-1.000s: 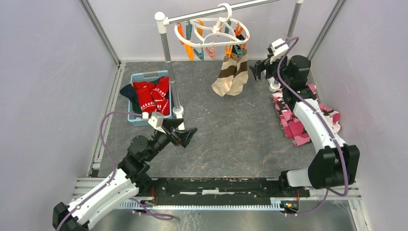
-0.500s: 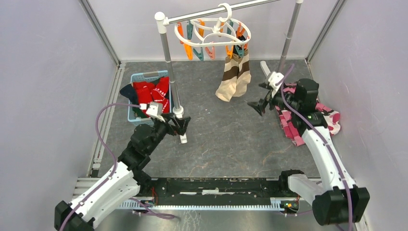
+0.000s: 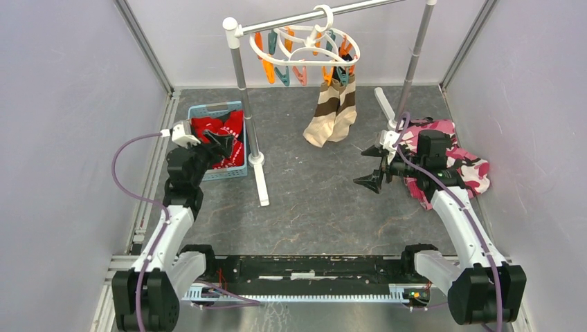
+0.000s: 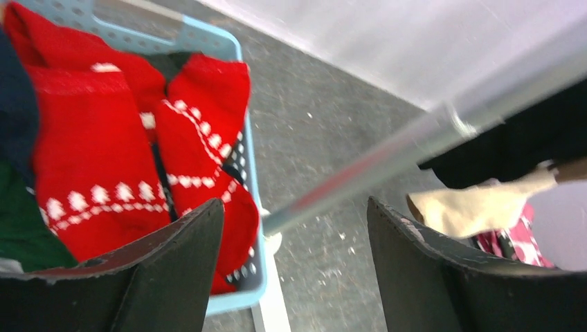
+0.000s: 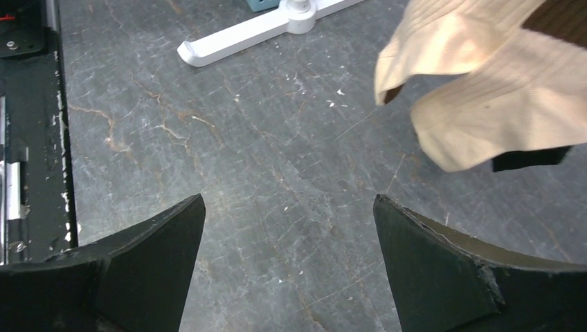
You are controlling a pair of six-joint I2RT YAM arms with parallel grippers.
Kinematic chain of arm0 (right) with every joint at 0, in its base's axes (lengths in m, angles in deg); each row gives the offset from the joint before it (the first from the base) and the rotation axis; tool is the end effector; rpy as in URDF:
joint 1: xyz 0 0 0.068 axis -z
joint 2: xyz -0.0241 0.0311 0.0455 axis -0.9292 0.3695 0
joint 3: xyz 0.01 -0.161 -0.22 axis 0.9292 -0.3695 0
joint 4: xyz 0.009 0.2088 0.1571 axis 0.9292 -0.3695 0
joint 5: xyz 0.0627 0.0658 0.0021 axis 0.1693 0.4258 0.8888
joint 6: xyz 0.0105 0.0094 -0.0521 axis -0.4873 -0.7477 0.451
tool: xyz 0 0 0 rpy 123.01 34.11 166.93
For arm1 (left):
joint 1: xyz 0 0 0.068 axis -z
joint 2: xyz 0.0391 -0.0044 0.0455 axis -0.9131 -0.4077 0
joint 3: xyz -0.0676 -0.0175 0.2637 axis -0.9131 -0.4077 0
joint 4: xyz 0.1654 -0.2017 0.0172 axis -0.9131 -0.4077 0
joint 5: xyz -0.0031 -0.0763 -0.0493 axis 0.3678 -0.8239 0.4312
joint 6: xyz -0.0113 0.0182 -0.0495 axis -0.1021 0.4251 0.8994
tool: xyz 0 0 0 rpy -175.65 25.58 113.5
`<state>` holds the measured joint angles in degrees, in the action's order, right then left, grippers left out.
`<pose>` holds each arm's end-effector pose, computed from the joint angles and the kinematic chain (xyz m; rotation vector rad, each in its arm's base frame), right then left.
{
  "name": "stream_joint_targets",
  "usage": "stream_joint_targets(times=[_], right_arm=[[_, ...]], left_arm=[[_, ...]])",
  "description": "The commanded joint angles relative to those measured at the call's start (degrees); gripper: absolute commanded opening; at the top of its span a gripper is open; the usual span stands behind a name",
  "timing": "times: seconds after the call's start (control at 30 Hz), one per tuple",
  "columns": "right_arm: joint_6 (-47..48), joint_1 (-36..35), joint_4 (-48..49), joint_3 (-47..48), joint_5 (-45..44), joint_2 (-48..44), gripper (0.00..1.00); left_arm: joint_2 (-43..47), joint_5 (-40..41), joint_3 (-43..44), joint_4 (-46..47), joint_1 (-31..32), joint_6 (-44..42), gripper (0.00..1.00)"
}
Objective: Clip the socks to the hanger
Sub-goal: Pick up the sock from the bin.
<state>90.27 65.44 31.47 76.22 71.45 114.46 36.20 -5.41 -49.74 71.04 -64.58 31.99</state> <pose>0.2060 0.0416 0.2876 -1.1251 1.5540 0.7834 0.2116 -0.0114 0.2640 -0.3180 1.6941 -0.5744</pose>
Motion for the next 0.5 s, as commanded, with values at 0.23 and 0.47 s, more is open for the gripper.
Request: stream_joint_targets(times=[0.23,0.47], right_arm=[[3.05,0.24,-3.01,2.31,1.21,0.3,0.98],[2.96,0.23,-3.08,2.32,1.08,0.63,0.98]], left_arm=[[-16.09,13.17,12.02,-6.76,-3.3,5.3,0.76],[-21.45,23.36,16.17,-13.94,-2.95,9.09,0.83]])
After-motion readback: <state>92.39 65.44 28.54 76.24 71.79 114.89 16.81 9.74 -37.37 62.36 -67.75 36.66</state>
